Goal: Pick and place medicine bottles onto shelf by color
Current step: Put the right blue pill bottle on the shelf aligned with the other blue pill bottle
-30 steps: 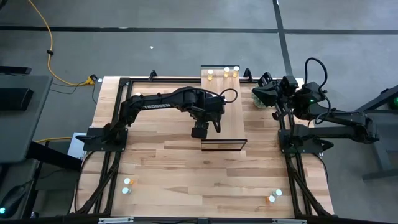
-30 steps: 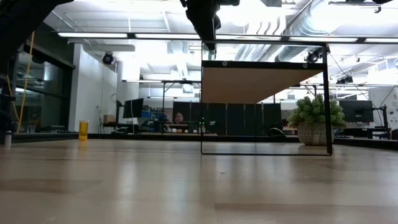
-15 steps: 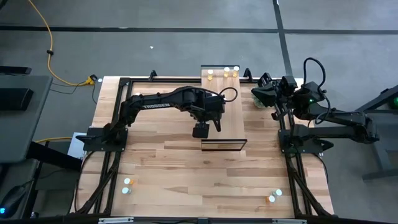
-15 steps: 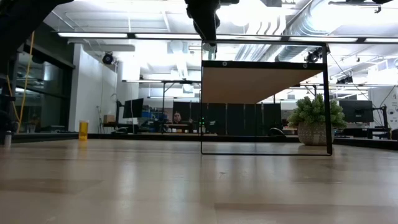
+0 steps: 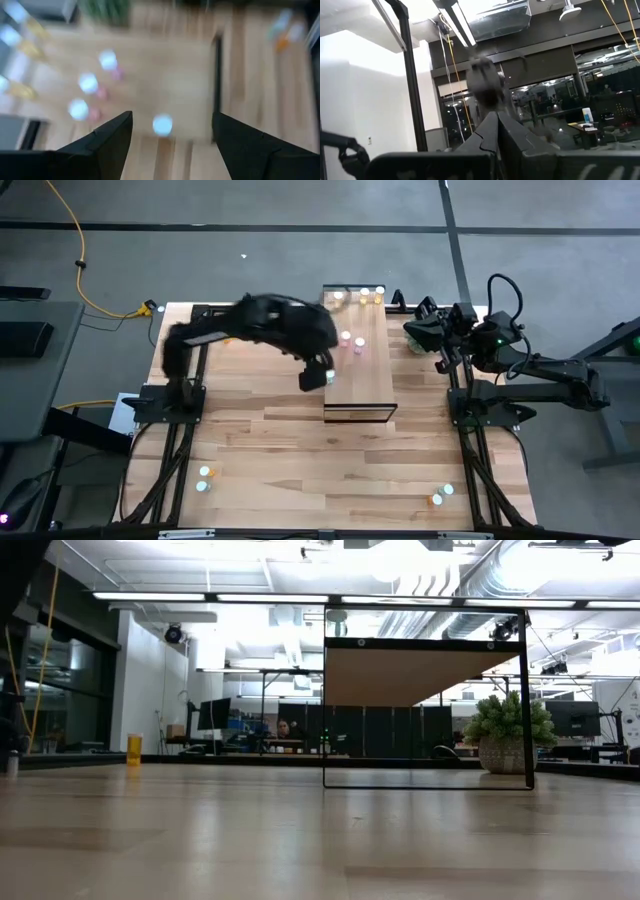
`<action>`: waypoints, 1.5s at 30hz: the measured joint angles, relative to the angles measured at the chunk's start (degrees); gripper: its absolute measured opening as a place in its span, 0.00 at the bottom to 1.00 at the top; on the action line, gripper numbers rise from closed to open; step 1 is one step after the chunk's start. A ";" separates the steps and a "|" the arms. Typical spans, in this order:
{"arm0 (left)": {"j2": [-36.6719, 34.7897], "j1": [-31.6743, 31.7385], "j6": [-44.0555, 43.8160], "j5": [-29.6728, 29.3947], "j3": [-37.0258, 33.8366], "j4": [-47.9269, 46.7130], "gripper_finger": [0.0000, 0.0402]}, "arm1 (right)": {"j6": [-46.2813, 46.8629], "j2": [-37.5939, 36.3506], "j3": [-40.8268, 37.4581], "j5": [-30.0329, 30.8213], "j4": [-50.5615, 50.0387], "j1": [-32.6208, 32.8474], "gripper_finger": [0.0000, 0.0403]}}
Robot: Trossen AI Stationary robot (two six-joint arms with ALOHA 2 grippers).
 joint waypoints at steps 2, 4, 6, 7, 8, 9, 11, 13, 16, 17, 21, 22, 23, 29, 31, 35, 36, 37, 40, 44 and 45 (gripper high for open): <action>-3.85 -0.66 -0.82 -0.87 -0.45 3.90 0.66 | 0.01 0.00 0.00 0.00 -0.41 0.00 0.00; -8.06 -1.70 -0.86 -2.81 -2.75 10.19 0.66 | 0.13 0.00 0.02 0.00 -1.01 0.00 0.00; -12.81 -2.40 -0.38 -4.68 -7.65 16.11 0.66 | 0.18 0.00 0.02 0.00 -1.56 0.00 0.00; -15.16 -2.80 -0.29 -5.55 -10.81 19.70 0.66 | 0.20 0.00 0.02 -0.01 -2.01 0.00 0.00; -17.80 -3.14 -0.30 -6.42 -14.61 23.40 0.66 | 0.20 0.00 0.02 -0.02 -2.45 0.00 0.00; -20.56 -3.35 -0.36 -7.05 -18.94 26.96 0.66 | 0.20 0.00 0.02 -0.02 -2.92 0.00 0.00; -26.28 -3.49 -0.73 -8.32 -28.68 35.24 0.66 | 0.22 0.00 0.02 -0.03 -3.84 0.00 0.00; -32.29 -3.47 -2.75 -8.35 -39.50 44.03 0.66 | 0.20 0.00 0.02 -0.02 -4.52 0.00 0.00; -40.35 -3.47 -5.35 -6.82 -55.46 59.00 0.66 | 0.07 0.00 0.02 -0.02 -5.30 0.00 0.00; -42.84 -3.47 -6.06 -6.12 -60.35 64.17 0.66 | 0.05 0.00 0.02 -0.02 -5.25 0.00 0.00; -51.01 -3.81 -8.01 -2.41 -76.69 85.99 0.66 | -0.49 0.00 0.02 -0.02 -5.28 0.00 0.00; -52.56 -3.81 -8.62 -2.02 -79.83 90.74 0.66 | -0.50 0.00 0.02 -0.04 -5.28 0.00 0.00; -54.02 -3.81 -9.34 -1.95 -82.55 94.26 0.66 | -0.52 0.00 0.02 -0.03 -5.27 0.00 0.00; -59.56 -3.74 -9.12 -3.48 -90.41 99.24 0.66 | -1.61 0.00 0.02 -0.03 -7.00 0.00 0.00; -60.41 -3.74 -8.44 -3.46 -90.90 96.57 0.66 | -2.72 0.00 0.02 -0.04 -8.25 0.00 0.00; -61.11 -3.74 -8.86 -3.48 -90.90 93.16 0.66 | -3.02 0.00 0.02 -0.05 -10.97 0.00 0.00; -61.11 -3.74 -8.89 -3.46 -90.90 92.98 0.66 | -3.02 0.00 0.02 -0.05 -11.65 0.00 0.00; -61.11 -3.74 -8.88 -3.42 -90.90 93.00 0.66 | -3.05 0.00 0.02 -0.04 -12.35 0.00 0.00; -61.11 -3.72 -8.88 -3.44 -90.90 93.03 0.66 | -5.80 0.00 0.02 -0.05 -14.81 0.00 0.00; -61.11 -3.72 -8.88 -3.42 -90.90 92.98 0.66 | -9.36 0.00 0.02 -0.04 -16.76 0.00 0.00; -61.11 -3.71 -8.88 -3.42 -90.90 92.95 0.66 | -9.98 0.00 0.02 -0.05 -16.91 0.00 0.00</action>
